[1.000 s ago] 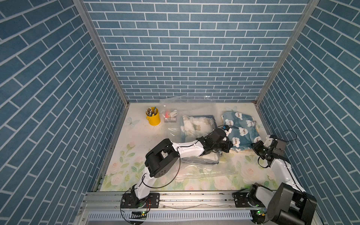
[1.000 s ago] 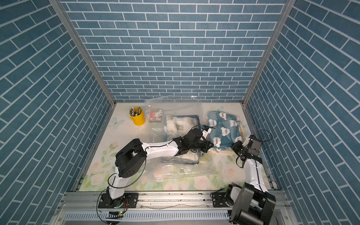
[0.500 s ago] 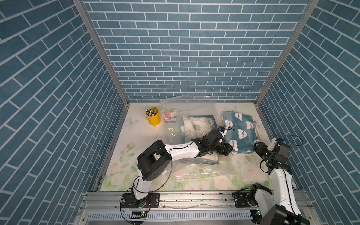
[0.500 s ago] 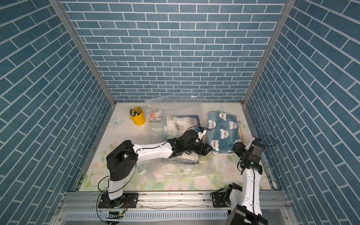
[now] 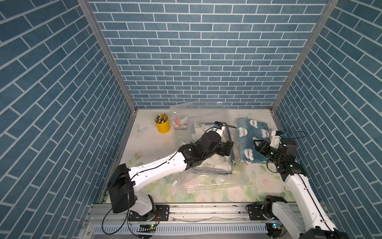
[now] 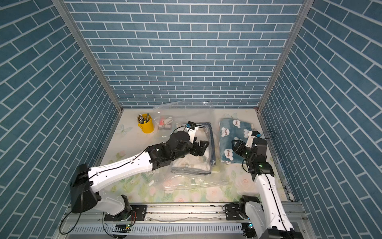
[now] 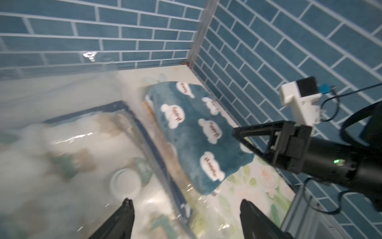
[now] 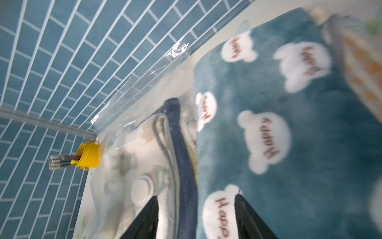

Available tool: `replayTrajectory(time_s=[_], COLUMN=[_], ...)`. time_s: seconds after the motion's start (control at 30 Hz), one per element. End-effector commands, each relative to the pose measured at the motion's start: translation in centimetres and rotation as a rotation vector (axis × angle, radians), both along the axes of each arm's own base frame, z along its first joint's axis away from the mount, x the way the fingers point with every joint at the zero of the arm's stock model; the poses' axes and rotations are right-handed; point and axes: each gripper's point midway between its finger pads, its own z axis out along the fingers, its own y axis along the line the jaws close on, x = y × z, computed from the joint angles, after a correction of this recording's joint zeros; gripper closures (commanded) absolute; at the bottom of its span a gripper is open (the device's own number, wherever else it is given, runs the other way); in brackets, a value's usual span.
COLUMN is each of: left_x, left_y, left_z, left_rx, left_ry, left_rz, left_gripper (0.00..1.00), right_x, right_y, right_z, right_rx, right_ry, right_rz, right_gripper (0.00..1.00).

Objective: Take the blanket out of the vacuum bag
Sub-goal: Adjust the vacuum bag at the center of the board.

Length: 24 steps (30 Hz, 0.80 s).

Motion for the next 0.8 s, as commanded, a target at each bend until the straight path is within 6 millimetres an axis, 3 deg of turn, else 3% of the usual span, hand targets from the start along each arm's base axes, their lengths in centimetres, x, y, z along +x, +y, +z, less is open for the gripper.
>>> replayTrajectory(time_s=[0.0,0.1,0.23,0.27,0.33,0.43,0.53,0.63,0.77], left_x=[0.5,-0.7,-1.5,-1.4,-1.1,-1.1,-1.5,-1.2,-0.3], left_y=[6.7,9.7,13.6,14.4,15.7,15.3,14.5,14.1,14.1], left_z=[-4.8,-7.3,-11.0,-11.6,-13.1,-15.6,-17.6,-18.5,-18.0], left_rx=[0.119,0.149,0.167,0.157,0.127,0.067,0.070,0.078,0.095], left_ry=[0.080,0.125,0.173,0.178,0.207,0.280,0.324,0.332,0.305], left_rz=[0.198,0.259,0.398,0.425,0.474,0.448,0.425,0.421,0.451], left_gripper=[0.15,0.19,0.27,0.32,0.62,0.78,0.79,0.81,0.80], right_x=[0.3,0.4,2.4,3.0,5.0,7.0,7.4,8.4,10.5], right_y=[-0.7,1.6,8.9,9.9,11.9,13.4,15.5,17.3,19.4], right_z=[0.5,1.5,-2.1,-2.8,-5.1,-9.0,-11.6,-13.4,-13.9], right_rx=[-0.035,-0.007,-0.005,-0.023,-0.043,-0.055,-0.052,-0.044,-0.003], right_ry=[-0.011,-0.066,0.008,0.019,0.064,0.139,0.184,0.209,0.196], right_rz=[-0.060,0.004,0.211,0.229,0.263,0.292,0.361,0.405,0.451], right_gripper=[0.41,0.41,0.42,0.42,0.47,0.56,0.56,0.55,0.55])
